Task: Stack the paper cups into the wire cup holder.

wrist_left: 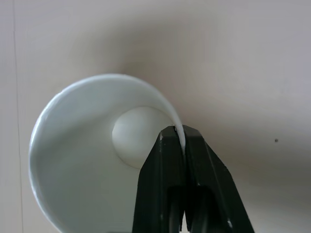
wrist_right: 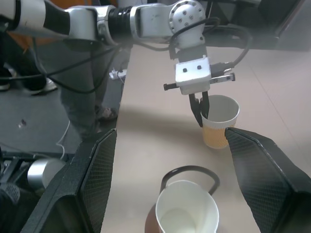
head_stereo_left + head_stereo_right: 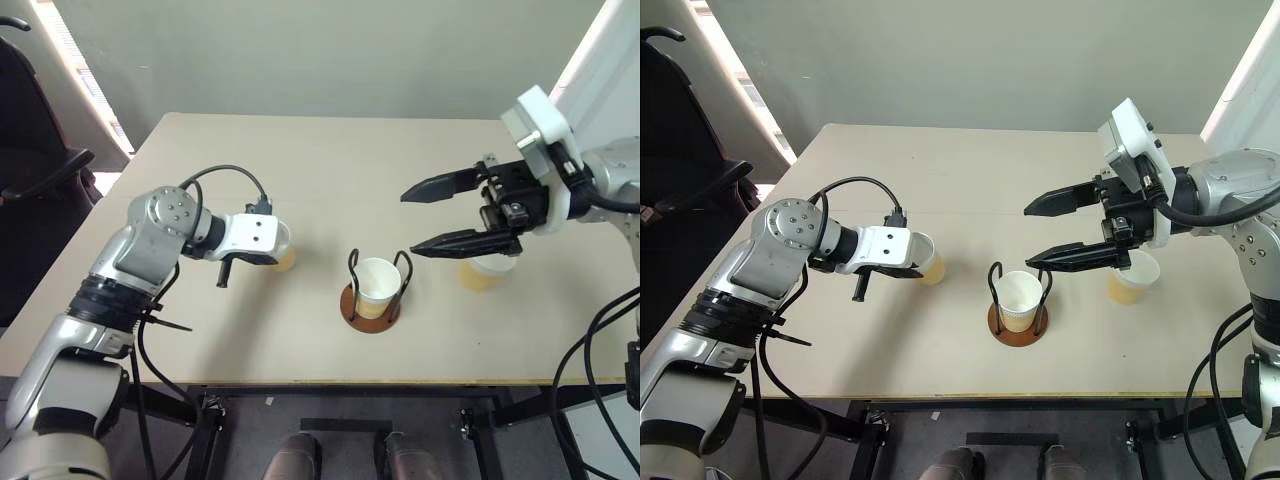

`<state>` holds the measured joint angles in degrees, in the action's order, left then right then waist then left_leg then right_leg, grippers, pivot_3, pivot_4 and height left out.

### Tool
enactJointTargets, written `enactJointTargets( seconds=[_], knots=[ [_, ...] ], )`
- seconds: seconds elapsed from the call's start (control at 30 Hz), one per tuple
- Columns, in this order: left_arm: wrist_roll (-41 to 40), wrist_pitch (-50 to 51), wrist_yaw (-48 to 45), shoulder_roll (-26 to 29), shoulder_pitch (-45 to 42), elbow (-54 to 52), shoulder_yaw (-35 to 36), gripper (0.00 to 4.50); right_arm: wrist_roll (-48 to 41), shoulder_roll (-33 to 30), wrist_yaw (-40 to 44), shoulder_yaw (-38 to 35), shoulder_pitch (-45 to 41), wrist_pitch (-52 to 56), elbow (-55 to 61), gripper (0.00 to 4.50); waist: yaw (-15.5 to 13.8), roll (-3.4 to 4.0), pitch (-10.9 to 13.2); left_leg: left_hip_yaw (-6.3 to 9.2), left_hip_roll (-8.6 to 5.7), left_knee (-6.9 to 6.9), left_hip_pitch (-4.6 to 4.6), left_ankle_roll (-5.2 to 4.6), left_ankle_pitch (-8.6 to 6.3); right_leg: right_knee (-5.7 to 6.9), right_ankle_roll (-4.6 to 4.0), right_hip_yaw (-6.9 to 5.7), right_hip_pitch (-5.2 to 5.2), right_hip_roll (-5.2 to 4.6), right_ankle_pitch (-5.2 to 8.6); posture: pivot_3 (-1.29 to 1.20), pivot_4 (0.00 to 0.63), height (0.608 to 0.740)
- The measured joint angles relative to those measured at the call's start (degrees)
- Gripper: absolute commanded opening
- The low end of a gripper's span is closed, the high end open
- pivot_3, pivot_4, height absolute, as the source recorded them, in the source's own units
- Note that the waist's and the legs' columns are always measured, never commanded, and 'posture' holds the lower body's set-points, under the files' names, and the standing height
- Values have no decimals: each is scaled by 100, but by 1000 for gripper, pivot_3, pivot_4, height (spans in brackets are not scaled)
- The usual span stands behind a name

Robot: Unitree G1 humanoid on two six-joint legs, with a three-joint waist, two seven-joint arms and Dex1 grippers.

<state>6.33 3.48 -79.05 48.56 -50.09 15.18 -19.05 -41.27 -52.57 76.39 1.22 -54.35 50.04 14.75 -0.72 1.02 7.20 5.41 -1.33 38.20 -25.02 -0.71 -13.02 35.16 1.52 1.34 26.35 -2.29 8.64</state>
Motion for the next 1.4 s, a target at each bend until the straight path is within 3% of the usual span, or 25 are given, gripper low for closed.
enactJointTargets(
  seconds=[0.47, 0.67, 1.03, 1.4],
  knots=[
    [-992, 675, -665, -287, -937, -775, 271, 21, 223, -756, 600, 9, 674, -300, -145, 3692, -16, -1, 0, -4, 0, 14, -7, -11, -2, -12, 19, 2, -9, -2, -11, 0, 150, 740],
    [-1391, 970, -752, -651, -1510, -1047, 273, 21, 223, -958, 609, -72, 967, -350, -116, 3692, -23, -1, 0, -7, -1, 21, -7, -19, -4, -18, 35, 4, -17, -3, -21, 0, 150, 740],
    [-1782, 1086, -1059, -1592, -2106, -618, 121, 21, 171, -1114, 375, -476, 1444, -366, 121, 3692, -35, 0, 0, -8, -1, 54, -4, -38, -13, -26, 85, 5, -38, -3, -50, 0, 150, 740],
    [-2026, 815, -1107, -1429, -2117, -355, -494, 21, -52, -1176, 20, -875, 1831, -259, 410, 3692, -42, -1, 0, -10, -4, 79, -12, -49, -20, -33, 107, 10, -47, -3, -39, 0, 150, 740]
  ],
)
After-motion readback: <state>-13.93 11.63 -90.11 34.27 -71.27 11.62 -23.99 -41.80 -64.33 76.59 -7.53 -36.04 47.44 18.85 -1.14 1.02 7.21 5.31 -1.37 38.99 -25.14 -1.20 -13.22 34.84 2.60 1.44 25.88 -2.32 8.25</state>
